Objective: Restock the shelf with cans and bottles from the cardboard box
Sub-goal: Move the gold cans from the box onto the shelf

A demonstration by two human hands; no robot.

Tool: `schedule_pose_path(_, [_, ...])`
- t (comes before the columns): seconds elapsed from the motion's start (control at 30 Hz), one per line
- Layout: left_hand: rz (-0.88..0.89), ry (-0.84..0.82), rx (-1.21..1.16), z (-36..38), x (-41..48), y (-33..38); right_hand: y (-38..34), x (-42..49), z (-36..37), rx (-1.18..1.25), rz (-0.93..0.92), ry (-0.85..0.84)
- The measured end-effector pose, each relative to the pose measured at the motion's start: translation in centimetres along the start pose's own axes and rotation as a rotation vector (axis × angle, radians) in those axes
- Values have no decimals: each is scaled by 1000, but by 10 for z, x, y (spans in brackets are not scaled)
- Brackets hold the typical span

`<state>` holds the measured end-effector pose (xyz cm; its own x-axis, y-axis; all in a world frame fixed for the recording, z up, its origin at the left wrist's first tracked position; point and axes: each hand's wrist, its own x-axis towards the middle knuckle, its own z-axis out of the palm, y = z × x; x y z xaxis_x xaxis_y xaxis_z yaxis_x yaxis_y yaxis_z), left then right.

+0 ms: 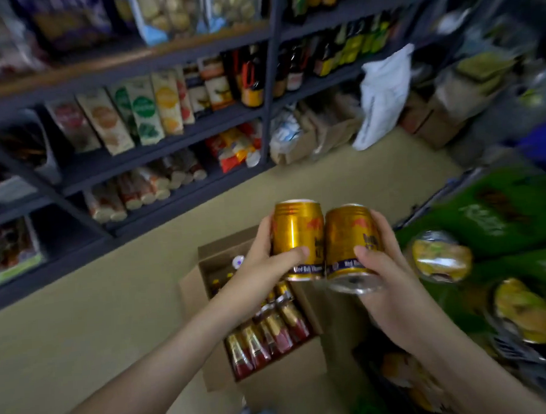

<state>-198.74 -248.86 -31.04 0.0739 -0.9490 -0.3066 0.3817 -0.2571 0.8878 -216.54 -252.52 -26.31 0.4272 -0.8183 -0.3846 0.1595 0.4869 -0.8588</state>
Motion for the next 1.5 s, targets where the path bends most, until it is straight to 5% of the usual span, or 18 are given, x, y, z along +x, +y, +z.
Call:
schedule_pose_path(0.53, [-7,-674,12,406,-238,-20,-86,-444,-205,58,-583,349])
schedule_pose_path(0.87, [218,-993,186,566,-300,12,-142,-586,-271,-116,-927,592])
schedule_pose_path(1.03, [366,-1092,196,643,-309,42,-184,-622,-300,-194,-1014,746])
schedule_pose_path(1.5, [531,-1129,199,835,-371,39,-267,-767,-423,-339,-1028,801])
